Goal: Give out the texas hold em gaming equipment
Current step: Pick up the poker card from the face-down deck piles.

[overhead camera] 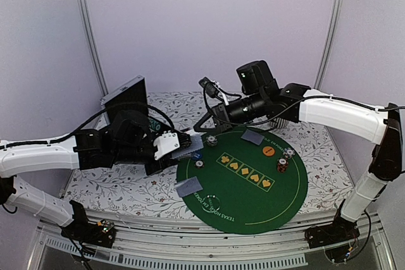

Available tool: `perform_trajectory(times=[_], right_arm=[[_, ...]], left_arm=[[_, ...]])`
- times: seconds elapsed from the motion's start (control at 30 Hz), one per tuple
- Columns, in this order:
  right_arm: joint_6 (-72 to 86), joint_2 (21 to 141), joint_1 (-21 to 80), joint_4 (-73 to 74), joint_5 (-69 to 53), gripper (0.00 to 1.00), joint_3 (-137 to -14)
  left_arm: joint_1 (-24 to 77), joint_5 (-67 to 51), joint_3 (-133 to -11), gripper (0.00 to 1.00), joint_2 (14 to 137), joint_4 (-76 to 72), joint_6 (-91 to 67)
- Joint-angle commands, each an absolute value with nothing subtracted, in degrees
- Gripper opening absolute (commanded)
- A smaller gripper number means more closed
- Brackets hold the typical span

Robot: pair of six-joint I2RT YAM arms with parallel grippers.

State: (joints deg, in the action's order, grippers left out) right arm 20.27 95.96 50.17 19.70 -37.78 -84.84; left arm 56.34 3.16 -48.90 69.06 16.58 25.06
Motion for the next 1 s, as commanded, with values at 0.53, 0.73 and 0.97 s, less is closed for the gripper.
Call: perform_trajectory(times=[0.53,0.73,0.97], right_arm=[[24.4,97.1,50.3,13.3,-40.5,0.02,-83.4],[24.5,97.9,50.3,13.8,-41.6,0.13,-83.5],[24.2,98.4,50.3,15.2,-41.9,0.24,-83.5]], left_arm=[[55.9,2.2,-48.7,0.42,68.6,14.9,25.1],[55.8,2.3,-48.7,0.42,68.6,14.9,25.1],[55.9,2.3,-48.8,0.42,68.6,14.9,25.0]])
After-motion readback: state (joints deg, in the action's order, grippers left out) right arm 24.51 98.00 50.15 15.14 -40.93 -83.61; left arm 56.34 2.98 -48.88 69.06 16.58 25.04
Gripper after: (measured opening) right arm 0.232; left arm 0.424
